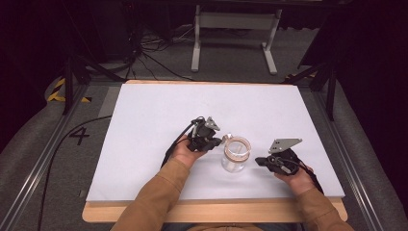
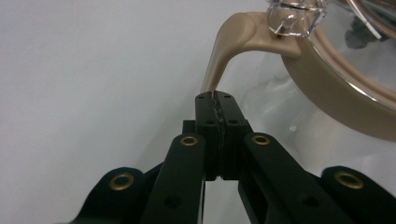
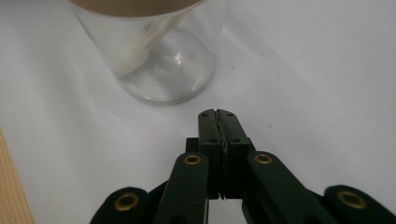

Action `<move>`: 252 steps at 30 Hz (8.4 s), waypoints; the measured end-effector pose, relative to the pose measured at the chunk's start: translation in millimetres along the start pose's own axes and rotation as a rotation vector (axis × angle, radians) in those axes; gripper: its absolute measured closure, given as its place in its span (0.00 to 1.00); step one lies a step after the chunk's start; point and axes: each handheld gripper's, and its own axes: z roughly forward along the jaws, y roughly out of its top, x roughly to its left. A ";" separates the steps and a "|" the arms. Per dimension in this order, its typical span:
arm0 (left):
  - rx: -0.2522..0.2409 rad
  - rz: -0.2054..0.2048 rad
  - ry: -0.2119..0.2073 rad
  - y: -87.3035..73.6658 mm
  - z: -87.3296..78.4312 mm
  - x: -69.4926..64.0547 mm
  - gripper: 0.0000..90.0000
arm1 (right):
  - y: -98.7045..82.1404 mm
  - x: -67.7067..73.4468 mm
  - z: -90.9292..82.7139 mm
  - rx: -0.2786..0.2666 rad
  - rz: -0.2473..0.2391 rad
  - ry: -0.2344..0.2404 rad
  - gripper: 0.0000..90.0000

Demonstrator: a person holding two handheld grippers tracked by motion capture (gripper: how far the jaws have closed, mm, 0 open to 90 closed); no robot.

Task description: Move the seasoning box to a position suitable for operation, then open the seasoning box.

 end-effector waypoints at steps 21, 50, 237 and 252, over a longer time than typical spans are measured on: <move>-0.035 -0.001 -0.059 19.0 28.5 12.4 0.99 | -17.7 13.0 -12.1 -0.027 0.056 -0.023 0.99; -0.160 -0.131 -0.157 22.1 -37.8 30.2 1.00 | 12.4 14.2 13.2 -0.066 0.037 -0.004 0.99; -0.140 -0.224 0.021 -51.6 -138.1 45.7 0.86 | 47.7 -56.4 -79.9 -0.417 0.085 -0.013 0.81; -0.077 -0.322 0.091 -68.8 -134.6 73.3 0.83 | 10.5 -94.1 -70.2 -0.234 0.204 -0.135 0.70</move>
